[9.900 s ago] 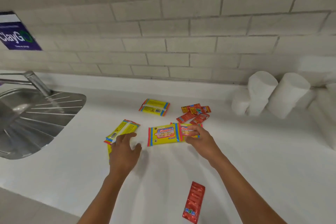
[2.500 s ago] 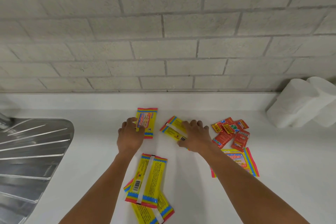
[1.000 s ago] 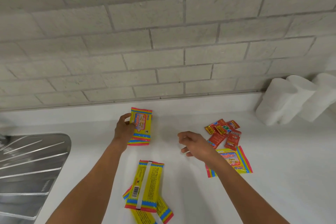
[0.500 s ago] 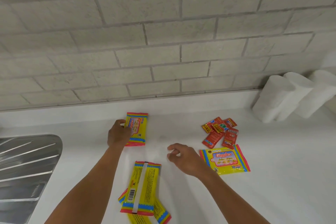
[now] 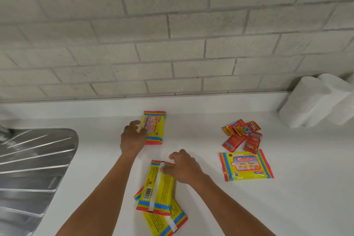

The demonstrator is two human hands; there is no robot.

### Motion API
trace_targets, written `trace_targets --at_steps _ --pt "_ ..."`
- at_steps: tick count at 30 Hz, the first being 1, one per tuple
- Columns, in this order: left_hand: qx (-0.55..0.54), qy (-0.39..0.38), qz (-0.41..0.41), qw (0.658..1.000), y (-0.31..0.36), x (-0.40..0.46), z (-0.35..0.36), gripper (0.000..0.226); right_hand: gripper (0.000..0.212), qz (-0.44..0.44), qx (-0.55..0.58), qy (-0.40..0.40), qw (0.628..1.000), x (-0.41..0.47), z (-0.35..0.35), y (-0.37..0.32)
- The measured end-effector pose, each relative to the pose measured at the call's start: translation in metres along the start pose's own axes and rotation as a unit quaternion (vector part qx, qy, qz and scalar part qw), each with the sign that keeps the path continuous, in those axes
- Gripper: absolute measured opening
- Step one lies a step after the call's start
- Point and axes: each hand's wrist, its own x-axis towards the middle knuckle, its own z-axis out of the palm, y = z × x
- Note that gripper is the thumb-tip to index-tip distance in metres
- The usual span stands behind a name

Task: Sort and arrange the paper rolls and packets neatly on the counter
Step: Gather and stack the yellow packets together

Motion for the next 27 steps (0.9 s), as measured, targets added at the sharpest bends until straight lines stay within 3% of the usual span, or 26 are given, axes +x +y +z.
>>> trace_targets --at_steps 6,14,21,27 --pt "-0.015 0.01 0.013 1.0 -0.013 -0.027 -0.006 0.039 0.086 -0.018 -0.139 -0.03 0.99 -0.006 0.017 -0.016" --pt "-0.047 0.006 0.014 0.999 -0.025 -0.063 -0.017 0.039 0.083 0.044 -0.038 -0.051 0.997 0.0 0.018 -0.008" --pt "-0.104 -0.004 0.0 0.995 -0.022 -0.096 -0.031 0.031 0.035 0.012 0.128 -0.048 0.991 -0.013 -0.002 0.007" --pt "-0.176 -0.004 -0.003 0.984 -0.006 -0.121 -0.047 0.02 0.029 -0.09 0.122 0.066 0.986 -0.025 -0.037 -0.003"
